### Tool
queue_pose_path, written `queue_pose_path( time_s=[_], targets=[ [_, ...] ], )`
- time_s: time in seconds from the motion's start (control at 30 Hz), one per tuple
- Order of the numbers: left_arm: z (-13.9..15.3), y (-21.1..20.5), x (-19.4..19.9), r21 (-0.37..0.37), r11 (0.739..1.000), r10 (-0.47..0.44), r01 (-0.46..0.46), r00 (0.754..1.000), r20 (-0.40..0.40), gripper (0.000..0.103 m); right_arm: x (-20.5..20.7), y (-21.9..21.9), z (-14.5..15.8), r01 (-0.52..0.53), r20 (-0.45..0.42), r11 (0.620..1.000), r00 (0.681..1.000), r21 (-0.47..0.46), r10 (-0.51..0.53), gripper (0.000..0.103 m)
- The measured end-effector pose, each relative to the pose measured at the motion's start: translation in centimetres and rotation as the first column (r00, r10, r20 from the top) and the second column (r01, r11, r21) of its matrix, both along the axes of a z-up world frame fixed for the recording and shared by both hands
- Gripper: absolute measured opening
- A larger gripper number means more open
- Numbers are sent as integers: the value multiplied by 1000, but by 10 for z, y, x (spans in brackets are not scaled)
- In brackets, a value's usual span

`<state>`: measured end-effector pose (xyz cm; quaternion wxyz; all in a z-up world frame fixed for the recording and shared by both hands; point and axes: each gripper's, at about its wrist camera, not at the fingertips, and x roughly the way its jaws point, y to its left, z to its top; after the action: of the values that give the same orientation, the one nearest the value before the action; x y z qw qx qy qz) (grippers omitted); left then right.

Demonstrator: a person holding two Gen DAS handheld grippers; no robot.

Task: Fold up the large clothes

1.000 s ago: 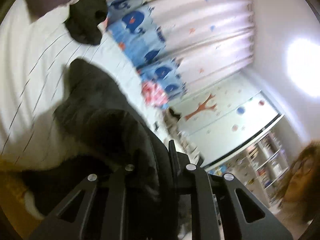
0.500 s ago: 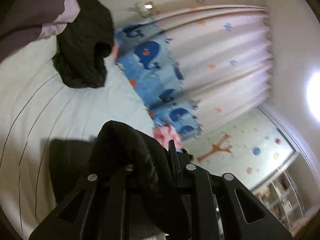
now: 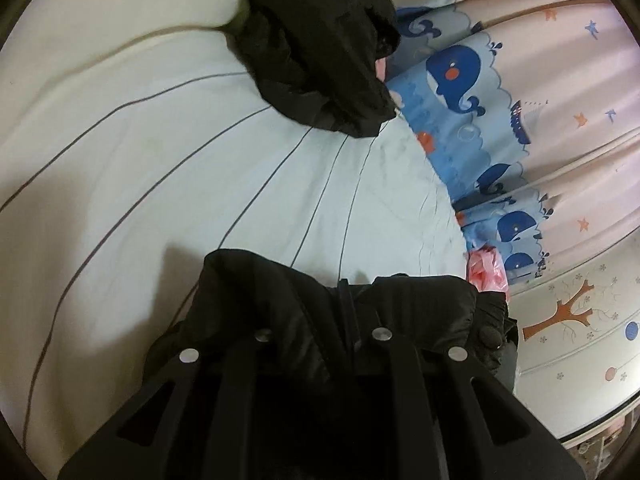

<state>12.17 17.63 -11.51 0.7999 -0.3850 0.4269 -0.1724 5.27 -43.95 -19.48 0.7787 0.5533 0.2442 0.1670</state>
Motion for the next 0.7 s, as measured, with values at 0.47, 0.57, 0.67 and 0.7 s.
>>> queue_pose_path(
  time_s=[0.47,0.57,0.67,0.7],
  targets=[
    [147,21,-31,-60,996,-49,60,985,167,87,-43,17,136,59,87,956,996,-289,-35,95],
    [163,-55,-31,170,971,-204,168,954,218,87,-10,57,158,38,30,862,999,-506,-26,95],
    [156,-126,-18,390,898,-309,201,921,236,87,38,92,154,3,-39,748,999,-664,-39,95],
    [142,-145,-8,433,876,-329,214,921,210,87,53,103,145,-9,-59,709,997,-705,-46,95]
  ],
)
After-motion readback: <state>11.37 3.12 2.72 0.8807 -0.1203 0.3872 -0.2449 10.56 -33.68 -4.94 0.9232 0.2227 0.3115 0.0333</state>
